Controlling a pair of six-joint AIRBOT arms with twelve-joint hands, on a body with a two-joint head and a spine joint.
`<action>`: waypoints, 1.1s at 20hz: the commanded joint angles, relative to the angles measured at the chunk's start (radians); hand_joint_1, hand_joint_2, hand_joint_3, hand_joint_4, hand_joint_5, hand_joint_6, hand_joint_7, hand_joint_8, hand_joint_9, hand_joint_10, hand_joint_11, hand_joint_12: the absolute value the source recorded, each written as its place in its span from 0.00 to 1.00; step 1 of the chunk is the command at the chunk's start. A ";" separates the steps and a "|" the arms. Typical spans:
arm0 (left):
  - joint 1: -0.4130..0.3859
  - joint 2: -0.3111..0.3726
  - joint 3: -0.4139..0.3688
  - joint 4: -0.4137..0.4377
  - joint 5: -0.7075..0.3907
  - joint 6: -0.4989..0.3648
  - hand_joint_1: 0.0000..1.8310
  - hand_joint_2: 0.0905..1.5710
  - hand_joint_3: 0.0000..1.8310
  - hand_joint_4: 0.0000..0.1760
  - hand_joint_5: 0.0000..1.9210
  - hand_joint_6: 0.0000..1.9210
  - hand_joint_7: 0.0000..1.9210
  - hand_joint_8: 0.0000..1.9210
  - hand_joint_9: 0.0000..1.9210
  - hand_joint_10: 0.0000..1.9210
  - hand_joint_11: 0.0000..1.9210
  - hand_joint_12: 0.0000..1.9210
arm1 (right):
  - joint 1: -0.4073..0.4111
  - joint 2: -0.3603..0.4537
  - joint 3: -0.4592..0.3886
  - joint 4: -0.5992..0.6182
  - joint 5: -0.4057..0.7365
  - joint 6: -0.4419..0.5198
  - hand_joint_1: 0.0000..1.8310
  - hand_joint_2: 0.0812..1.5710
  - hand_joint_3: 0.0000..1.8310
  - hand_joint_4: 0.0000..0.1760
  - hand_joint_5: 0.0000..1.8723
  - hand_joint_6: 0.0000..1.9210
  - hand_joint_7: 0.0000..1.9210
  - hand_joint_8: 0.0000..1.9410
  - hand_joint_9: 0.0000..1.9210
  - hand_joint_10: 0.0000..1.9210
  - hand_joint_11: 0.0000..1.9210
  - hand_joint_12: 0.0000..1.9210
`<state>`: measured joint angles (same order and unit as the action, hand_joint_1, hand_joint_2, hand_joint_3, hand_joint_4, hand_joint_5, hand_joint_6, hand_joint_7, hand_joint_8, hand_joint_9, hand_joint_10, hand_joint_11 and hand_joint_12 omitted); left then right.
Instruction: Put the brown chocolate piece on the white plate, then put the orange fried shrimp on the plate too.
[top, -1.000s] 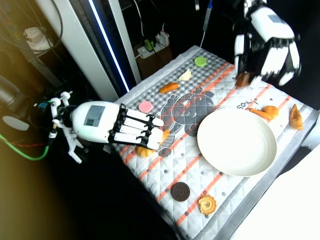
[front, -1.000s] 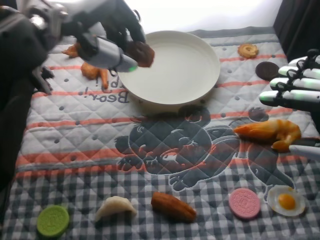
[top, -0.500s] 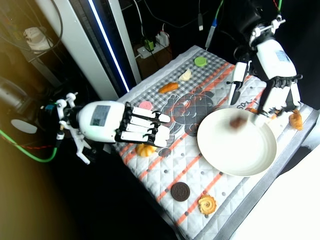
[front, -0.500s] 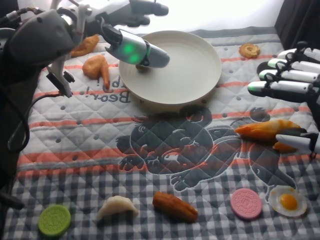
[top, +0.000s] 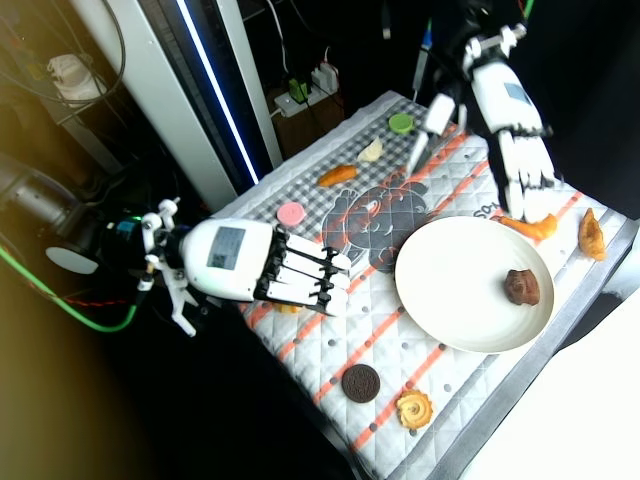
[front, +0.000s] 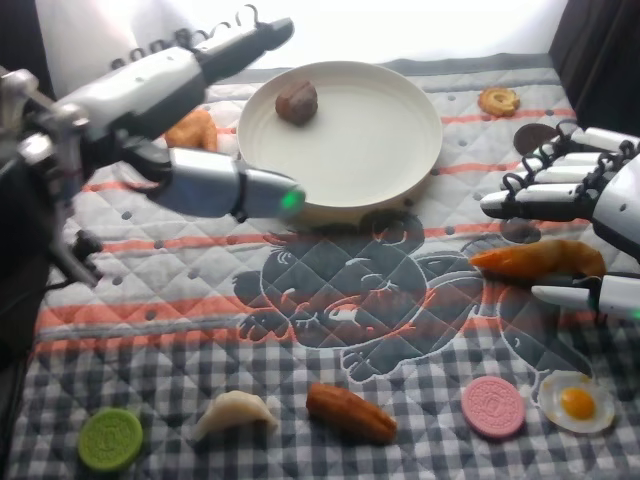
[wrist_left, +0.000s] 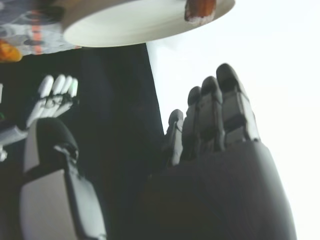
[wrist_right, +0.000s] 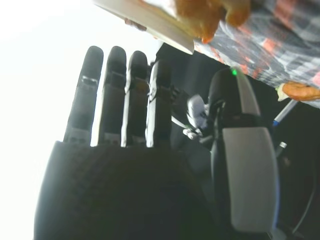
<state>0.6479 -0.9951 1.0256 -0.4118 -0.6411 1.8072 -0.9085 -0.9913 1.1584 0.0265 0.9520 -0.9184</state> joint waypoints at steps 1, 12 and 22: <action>-0.004 0.011 -0.005 0.022 -0.168 -0.012 0.51 0.46 0.00 0.88 0.05 0.00 0.06 0.00 0.04 0.00 0.00 0.12 | 0.013 0.001 0.006 0.018 0.091 0.001 0.46 0.72 0.00 0.23 0.32 0.00 0.30 0.00 0.28 0.00 0.10 0.41; 0.035 0.051 -0.059 0.033 -0.222 -0.013 0.54 0.42 0.00 0.96 0.05 0.00 0.09 0.00 0.09 0.00 0.00 0.26 | 0.024 -0.012 0.029 0.027 0.035 0.000 0.70 0.69 0.00 0.00 0.53 0.37 0.54 0.60 0.59 0.64 0.55 0.85; 0.101 0.103 -0.121 0.009 -0.328 -0.022 0.54 0.43 0.00 0.86 0.06 0.00 0.11 0.00 0.11 0.00 0.00 0.23 | 0.329 -0.093 0.132 -0.098 -0.038 -0.015 0.76 0.66 0.00 0.00 0.51 0.45 0.60 0.32 0.54 0.58 0.44 0.61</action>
<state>0.7555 -0.8940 0.9066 -0.4221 -0.8467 1.7912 -0.5587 -1.1065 1.3071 -0.0967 0.7959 -0.9298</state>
